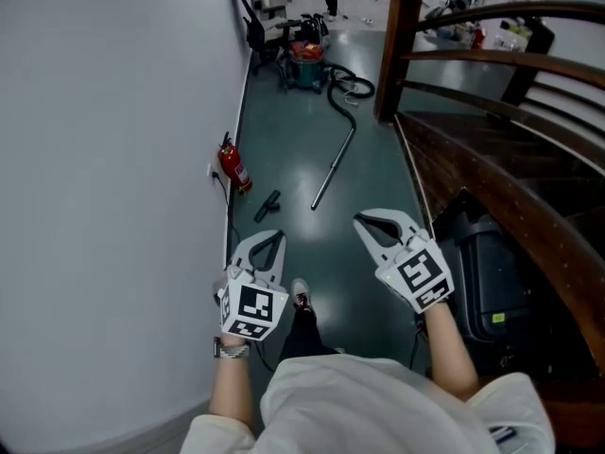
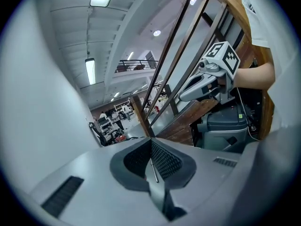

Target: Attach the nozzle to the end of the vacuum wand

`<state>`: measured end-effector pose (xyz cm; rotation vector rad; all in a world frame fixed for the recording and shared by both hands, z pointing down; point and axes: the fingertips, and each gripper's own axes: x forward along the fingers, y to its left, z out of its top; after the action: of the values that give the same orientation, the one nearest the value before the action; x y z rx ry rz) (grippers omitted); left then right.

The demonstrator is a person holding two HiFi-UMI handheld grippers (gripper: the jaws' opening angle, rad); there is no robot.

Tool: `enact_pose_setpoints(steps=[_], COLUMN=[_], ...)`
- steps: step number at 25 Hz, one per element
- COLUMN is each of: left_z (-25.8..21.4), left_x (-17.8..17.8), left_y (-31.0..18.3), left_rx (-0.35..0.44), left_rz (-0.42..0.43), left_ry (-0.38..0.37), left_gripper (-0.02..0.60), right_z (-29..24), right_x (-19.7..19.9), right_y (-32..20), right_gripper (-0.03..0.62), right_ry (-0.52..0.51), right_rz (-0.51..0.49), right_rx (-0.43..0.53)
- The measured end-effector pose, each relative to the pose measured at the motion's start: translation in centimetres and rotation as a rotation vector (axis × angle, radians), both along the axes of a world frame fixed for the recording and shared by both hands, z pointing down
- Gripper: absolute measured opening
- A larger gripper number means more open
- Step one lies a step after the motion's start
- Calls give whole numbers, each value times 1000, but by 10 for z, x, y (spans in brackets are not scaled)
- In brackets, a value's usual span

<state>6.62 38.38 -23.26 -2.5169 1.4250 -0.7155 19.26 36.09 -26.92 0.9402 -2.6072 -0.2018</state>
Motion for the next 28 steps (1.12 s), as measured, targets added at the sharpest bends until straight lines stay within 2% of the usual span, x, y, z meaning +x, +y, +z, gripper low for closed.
enact_pose_setpoints(steps=[11, 28], left_z=[4, 17], left_x=[-42, -89], left_y=[-126, -247], left_rx=[-8, -53], left_rz=[14, 50], left_ry=[1, 16], left_gripper=[-2, -2], right_z=[-1, 3], right_x=[-41, -94], right_y=[-128, -246], right_gripper=[28, 28], right_ry=[84, 105], right_rz=[3, 16], right_rx=[24, 20])
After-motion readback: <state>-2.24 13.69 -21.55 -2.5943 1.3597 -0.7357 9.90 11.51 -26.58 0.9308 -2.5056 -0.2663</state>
